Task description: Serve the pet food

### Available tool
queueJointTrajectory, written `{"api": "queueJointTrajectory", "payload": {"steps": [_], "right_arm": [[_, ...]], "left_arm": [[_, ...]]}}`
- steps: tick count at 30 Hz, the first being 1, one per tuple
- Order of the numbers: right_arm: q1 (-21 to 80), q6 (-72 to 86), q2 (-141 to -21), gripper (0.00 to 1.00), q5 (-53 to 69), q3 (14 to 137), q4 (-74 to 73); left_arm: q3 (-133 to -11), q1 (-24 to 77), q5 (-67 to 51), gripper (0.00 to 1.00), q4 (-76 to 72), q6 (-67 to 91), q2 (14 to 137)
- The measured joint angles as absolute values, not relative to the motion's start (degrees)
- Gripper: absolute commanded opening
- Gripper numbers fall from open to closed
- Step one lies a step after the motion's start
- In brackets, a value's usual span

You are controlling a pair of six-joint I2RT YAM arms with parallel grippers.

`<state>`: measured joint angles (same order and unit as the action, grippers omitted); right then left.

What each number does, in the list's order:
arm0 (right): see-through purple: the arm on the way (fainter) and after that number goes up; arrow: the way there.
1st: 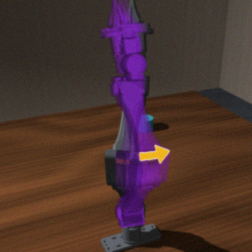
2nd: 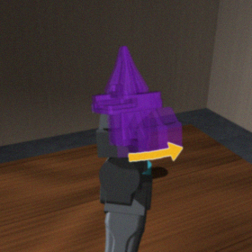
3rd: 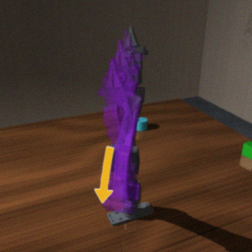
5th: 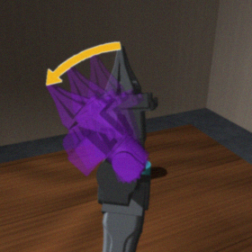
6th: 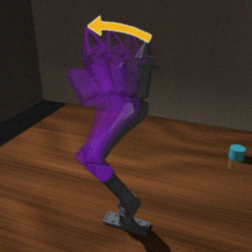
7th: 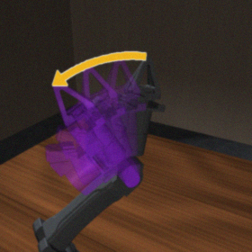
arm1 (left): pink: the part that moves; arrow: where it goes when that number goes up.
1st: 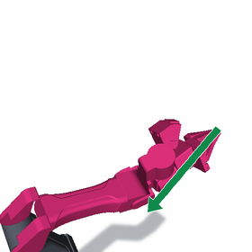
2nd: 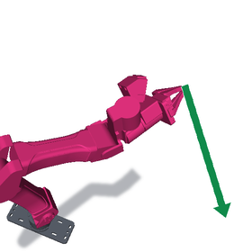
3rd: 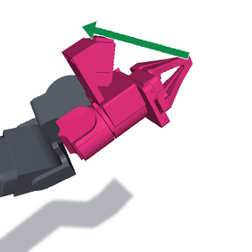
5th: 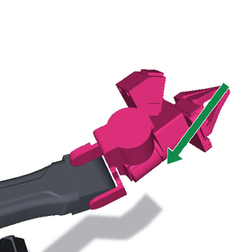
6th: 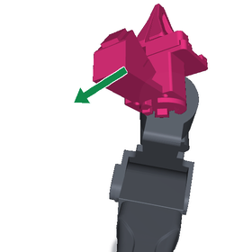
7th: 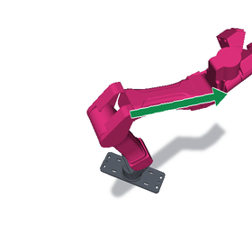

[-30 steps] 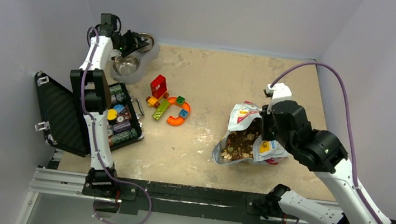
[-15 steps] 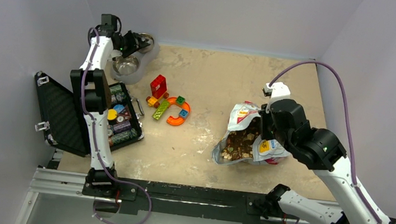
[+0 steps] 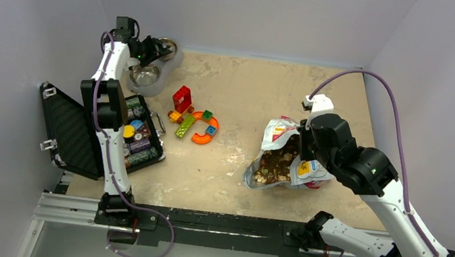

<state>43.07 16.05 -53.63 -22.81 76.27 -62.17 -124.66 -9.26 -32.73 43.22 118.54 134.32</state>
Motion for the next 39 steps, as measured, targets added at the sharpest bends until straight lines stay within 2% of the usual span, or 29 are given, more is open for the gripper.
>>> {"api": "queueJointTrajectory", "payload": {"steps": [8,15,24,34,39], "right_arm": [[43.1,16.1,-53.6,0.00,-22.8,76.3,-62.2],[43.1,16.1,-53.6,0.00,-22.8,76.3,-62.2],[43.1,16.1,-53.5,0.00,-22.8,76.3,-62.2],[43.1,16.1,-53.5,0.00,-22.8,76.3,-62.2],[43.1,16.1,-53.4,0.00,-22.9,76.3,-62.2]], "left_arm": [[-122.3,-9.3,-32.5,0.00,42.4,118.6,132.5],[-127.8,-9.3,-31.0,0.00,43.4,119.0,132.2],[-117.3,-9.3,-32.0,0.00,40.6,118.9,129.4],[-125.8,-9.3,-31.4,0.00,43.9,119.0,129.9],[-120.1,-9.3,-31.5,0.00,42.9,119.0,129.3]]}}
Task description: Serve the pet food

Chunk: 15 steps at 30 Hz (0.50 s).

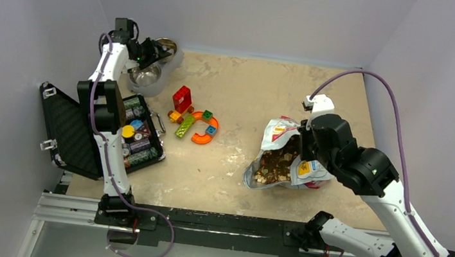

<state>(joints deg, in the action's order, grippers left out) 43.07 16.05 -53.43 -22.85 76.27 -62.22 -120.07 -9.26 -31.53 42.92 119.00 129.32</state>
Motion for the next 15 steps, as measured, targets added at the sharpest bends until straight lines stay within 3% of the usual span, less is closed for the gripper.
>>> {"api": "queueJointTrajectory", "payload": {"steps": [4,12,15], "right_arm": [[43.1,16.1,-53.2,0.00,-22.9,76.3,-62.4],[43.1,16.1,-53.2,0.00,-22.8,76.3,-62.3],[43.1,16.1,-53.2,0.00,-22.9,76.3,-62.4]], "left_arm": [[-117.6,-9.3,-31.9,0.00,41.2,118.9,129.3],[-125.3,-9.3,-31.3,0.00,44.7,119.0,129.7],[-121.9,-9.3,-31.5,0.00,43.9,119.0,129.4]]}}
